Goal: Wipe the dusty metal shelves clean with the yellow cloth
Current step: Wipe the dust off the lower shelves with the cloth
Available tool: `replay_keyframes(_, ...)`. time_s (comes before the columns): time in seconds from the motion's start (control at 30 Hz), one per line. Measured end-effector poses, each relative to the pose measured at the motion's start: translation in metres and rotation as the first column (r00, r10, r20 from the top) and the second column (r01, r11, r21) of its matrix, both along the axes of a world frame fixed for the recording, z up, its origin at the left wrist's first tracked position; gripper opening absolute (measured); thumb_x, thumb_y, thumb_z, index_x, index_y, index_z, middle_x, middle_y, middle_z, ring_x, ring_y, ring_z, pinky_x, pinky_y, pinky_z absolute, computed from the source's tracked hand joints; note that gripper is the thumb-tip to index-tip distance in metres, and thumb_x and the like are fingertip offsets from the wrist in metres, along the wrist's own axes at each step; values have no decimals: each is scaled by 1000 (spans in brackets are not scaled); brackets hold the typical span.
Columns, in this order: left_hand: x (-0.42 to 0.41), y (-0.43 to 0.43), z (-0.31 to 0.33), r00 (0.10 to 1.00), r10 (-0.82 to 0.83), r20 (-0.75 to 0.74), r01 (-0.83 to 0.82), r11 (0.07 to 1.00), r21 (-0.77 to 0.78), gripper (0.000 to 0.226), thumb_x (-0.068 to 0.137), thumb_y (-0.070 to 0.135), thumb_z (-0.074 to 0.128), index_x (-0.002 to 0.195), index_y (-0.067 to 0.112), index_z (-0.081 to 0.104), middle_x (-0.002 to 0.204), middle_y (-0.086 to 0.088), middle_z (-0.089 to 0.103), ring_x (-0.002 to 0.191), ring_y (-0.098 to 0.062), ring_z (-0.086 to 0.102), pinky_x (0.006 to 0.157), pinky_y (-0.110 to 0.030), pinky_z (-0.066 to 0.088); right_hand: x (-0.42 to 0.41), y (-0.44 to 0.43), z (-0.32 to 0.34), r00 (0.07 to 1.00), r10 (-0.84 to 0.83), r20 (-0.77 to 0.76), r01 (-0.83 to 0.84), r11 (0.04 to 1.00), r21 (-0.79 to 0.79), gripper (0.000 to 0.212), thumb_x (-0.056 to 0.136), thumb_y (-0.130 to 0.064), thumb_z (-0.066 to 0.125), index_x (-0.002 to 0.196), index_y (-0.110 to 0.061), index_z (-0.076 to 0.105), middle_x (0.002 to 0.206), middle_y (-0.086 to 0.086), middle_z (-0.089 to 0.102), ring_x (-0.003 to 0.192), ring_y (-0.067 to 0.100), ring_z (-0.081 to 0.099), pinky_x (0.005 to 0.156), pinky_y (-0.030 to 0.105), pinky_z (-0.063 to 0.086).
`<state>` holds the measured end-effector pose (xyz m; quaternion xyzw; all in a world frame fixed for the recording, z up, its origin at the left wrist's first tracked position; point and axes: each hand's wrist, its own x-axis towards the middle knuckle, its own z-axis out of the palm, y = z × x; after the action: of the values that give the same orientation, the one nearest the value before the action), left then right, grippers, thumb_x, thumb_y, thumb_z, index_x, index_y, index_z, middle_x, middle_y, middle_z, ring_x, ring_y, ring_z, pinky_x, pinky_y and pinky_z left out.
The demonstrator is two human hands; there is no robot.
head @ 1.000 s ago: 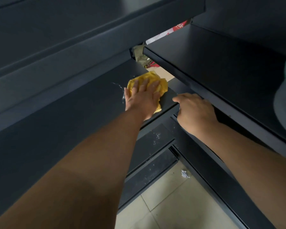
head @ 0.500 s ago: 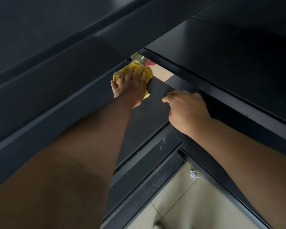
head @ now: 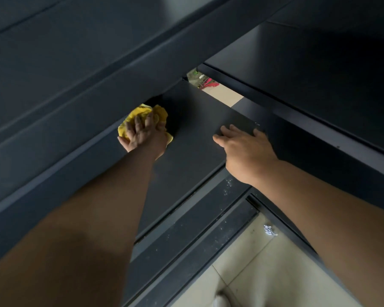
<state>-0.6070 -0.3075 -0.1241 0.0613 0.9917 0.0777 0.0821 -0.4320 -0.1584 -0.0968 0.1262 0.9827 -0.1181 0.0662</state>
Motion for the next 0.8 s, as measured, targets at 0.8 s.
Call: replay_keyframes(0.8, 137, 115, 13, 787, -617, -7, 616, 785, 66, 49, 102, 43, 26, 150, 44, 16, 161, 12, 0, 147, -22, -15, 116, -55, -8, 91, 63, 4, 954, -254, -159, 258, 966, 6, 44, 87, -6, 53, 126, -24, 60, 120, 3, 64, 108, 24, 57, 81, 34, 42)
